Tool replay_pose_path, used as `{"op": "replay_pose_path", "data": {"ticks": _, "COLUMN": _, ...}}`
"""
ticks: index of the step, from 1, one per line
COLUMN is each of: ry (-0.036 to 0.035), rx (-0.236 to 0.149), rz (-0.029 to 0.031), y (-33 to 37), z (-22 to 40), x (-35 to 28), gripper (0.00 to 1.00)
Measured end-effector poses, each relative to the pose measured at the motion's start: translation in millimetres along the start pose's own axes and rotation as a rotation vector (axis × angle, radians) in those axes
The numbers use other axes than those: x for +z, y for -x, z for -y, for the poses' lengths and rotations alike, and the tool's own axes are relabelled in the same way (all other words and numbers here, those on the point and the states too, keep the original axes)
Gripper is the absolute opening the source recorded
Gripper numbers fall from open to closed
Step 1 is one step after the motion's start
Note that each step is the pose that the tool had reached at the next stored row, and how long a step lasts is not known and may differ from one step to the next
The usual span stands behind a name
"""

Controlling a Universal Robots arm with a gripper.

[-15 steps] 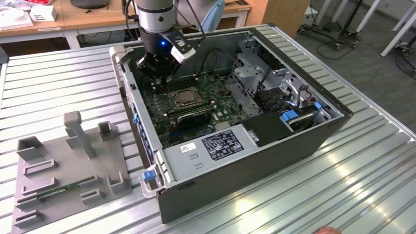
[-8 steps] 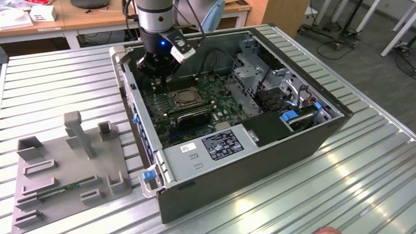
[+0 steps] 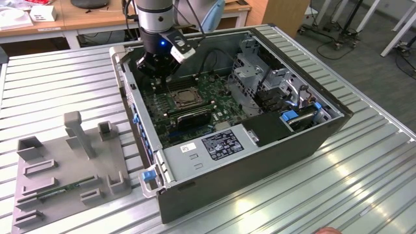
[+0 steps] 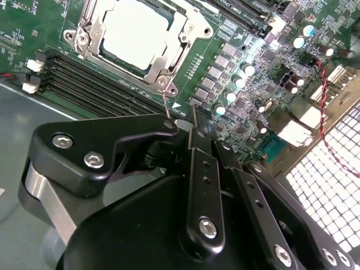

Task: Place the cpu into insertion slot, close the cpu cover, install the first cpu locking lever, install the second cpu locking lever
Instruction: 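Install the first cpu locking lever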

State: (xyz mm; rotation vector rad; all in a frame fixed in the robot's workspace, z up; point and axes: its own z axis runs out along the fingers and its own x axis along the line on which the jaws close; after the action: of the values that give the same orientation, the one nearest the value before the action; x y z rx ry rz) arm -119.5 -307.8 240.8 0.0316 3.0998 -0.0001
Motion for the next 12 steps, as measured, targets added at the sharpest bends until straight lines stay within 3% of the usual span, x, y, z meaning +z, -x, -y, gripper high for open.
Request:
{"op": "replay_pose_path", "data": {"ticks": 2, "ry": 0.0059, "rx": 0.0, "rz": 0.0002, "y": -0.1, "z": 0.0, "x": 0.2, "gripper": 0.11}}
{"op": "replay_pose_path", "data": {"ticks": 5, "ry": 0.0234, "rx": 0.001, "rz": 0.0003, "y": -0.2, "z": 0.0, "x": 0.3, "gripper": 0.11}}
{"op": "replay_pose_path", "data": {"ticks": 12, "ry": 0.0256, "rx": 0.001, "rz": 0.0012, "y": -2.4, "z": 0.1, "x": 0.2, "gripper": 0.11}}
